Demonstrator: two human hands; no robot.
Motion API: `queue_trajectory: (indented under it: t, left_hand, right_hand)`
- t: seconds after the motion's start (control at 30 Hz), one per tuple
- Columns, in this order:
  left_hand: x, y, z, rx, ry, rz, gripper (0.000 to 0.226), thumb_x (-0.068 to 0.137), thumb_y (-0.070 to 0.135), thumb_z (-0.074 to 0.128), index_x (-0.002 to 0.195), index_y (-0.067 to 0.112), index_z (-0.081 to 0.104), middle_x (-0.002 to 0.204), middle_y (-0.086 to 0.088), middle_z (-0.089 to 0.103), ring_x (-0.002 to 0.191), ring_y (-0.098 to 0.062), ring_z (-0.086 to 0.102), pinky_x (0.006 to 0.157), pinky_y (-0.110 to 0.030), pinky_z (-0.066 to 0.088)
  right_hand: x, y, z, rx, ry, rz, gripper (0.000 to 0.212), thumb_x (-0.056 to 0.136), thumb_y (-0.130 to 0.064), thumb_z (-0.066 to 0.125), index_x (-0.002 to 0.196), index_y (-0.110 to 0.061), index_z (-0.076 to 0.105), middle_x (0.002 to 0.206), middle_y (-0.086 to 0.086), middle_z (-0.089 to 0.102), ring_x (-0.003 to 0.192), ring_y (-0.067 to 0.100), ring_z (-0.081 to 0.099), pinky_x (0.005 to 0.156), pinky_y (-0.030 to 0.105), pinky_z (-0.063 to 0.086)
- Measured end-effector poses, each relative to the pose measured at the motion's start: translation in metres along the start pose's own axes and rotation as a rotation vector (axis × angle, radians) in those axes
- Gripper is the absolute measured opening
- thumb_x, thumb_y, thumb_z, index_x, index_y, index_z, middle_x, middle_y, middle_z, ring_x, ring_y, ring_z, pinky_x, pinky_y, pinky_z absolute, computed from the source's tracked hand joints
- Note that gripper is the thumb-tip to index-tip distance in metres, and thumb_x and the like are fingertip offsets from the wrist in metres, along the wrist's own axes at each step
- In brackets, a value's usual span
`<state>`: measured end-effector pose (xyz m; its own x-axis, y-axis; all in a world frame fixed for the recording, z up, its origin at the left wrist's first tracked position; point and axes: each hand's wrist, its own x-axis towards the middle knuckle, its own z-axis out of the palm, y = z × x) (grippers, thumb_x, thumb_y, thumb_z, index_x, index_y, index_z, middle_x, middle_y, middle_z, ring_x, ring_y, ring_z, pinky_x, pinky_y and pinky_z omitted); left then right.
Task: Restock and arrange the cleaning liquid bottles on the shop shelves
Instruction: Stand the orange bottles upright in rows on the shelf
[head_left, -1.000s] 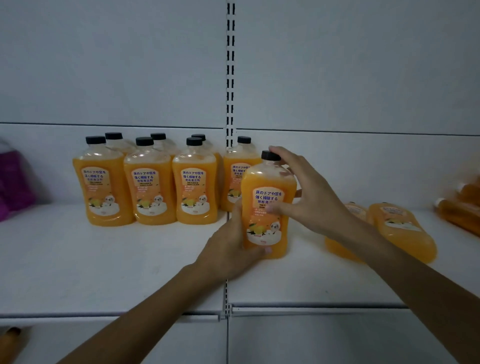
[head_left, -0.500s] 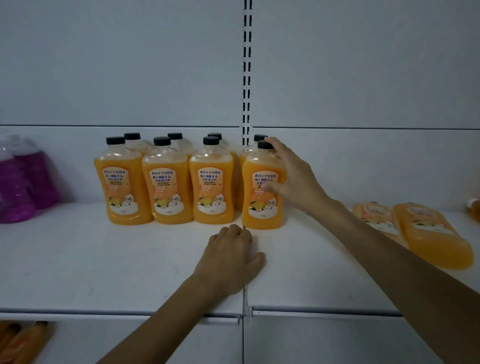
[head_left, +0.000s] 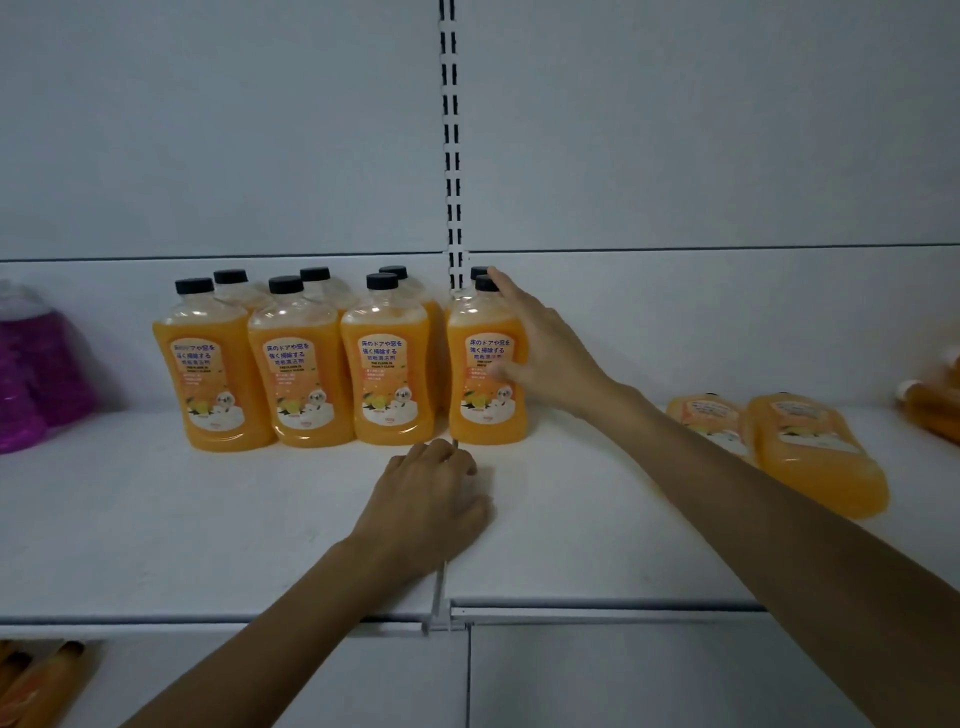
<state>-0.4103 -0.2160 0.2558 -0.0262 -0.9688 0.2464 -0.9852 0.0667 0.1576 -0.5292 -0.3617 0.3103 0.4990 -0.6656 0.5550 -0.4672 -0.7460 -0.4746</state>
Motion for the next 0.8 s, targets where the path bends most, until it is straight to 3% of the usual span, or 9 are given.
queue_trajectory:
  t: [0.07,0.17,0.27,0.37,0.47,0.53,0.63,0.8]
  left_hand:
    - [0.004,0.012,0.000,-0.058,0.023,0.007,0.042,0.093,0.045,0.046,0.128,0.022,0.048,0.136,0.005,0.046,0.121,-0.013,0.043,0.103,-0.028,0.036]
    - [0.022,0.040,0.002,-0.194,0.061,0.009,0.041,0.092,0.045,0.047,0.126,0.022,0.050,0.135,0.002,0.048,0.123,-0.015,0.043,0.102,-0.030,0.037]
    - [0.046,0.075,0.010,-0.355,0.054,-0.017,0.046,0.091,0.049,0.046,0.126,0.019,0.052,0.134,0.000,0.051,0.119,-0.015,0.047,0.098,-0.031,0.040]
    - [0.064,0.110,0.019,-0.466,0.035,-0.045,0.057,0.087,0.057,0.044,0.128,0.018,0.051,0.132,-0.001,0.054,0.117,-0.016,0.050,0.096,-0.034,0.043]
    - [0.079,0.140,0.026,-0.494,-0.120,-0.133,0.076,0.081,0.072,0.039,0.135,0.019,0.043,0.139,-0.002,0.048,0.121,-0.020,0.049,0.099,-0.037,0.042]
    - [0.086,0.155,0.030,-0.418,-0.242,-0.205,0.093,0.069,0.084,0.036,0.135,0.019,0.043,0.138,-0.004,0.048,0.119,-0.024,0.049,0.101,-0.041,0.042]
    - [0.087,0.167,0.036,-0.382,-0.218,-0.287,0.083,0.074,0.078,0.045,0.131,0.018,0.048,0.131,-0.005,0.053,0.114,-0.024,0.052,0.100,-0.043,0.042]
    - [0.076,0.167,0.038,-0.654,-0.179,-0.350,0.074,0.073,0.074,0.052,0.128,0.024,0.050,0.124,0.001,0.055,0.109,-0.019,0.053,0.095,-0.034,0.043]
  right_hand:
    - [-0.006,0.004,-0.011,0.006,-0.027,-0.002,0.092,0.084,-0.023,0.068,0.148,-0.042,0.005,0.156,-0.002,0.021,0.141,0.025,0.025,0.112,0.049,0.030]
    - [-0.021,0.019,-0.048,-0.047,-0.044,0.043,0.081,0.090,-0.032,0.061,0.151,-0.034,0.007,0.159,-0.001,0.013,0.146,0.020,0.011,0.116,0.038,0.014]
    - [-0.043,0.046,-0.096,-0.102,-0.066,0.136,0.073,0.092,-0.038,0.057,0.151,-0.028,0.014,0.157,-0.001,0.020,0.144,0.018,0.019,0.111,0.030,0.019]
    - [-0.063,0.081,-0.131,-0.193,-0.120,0.339,0.070,0.092,-0.048,0.051,0.150,-0.027,0.018,0.153,0.006,0.030,0.139,0.025,0.032,0.107,0.037,0.031]
    - [-0.082,0.114,-0.144,-0.244,-0.245,0.517,0.067,0.091,-0.058,0.044,0.146,-0.023,0.029,0.146,0.009,0.041,0.130,0.028,0.043,0.103,0.041,0.040]
    - [-0.092,0.128,-0.141,-0.308,-0.330,0.524,0.063,0.091,-0.062,0.040,0.141,-0.022,0.038,0.140,0.007,0.048,0.123,0.026,0.048,0.099,0.040,0.041]
    - [-0.095,0.137,-0.131,-0.470,-0.414,0.467,0.061,0.094,-0.062,0.027,0.140,-0.023,0.038,0.138,0.007,0.049,0.122,0.027,0.047,0.101,0.043,0.035]
    - [-0.092,0.141,-0.132,-0.508,-0.479,0.474,0.064,0.092,-0.067,0.018,0.136,-0.026,0.040,0.137,0.008,0.049,0.125,0.031,0.041,0.107,0.050,0.024]
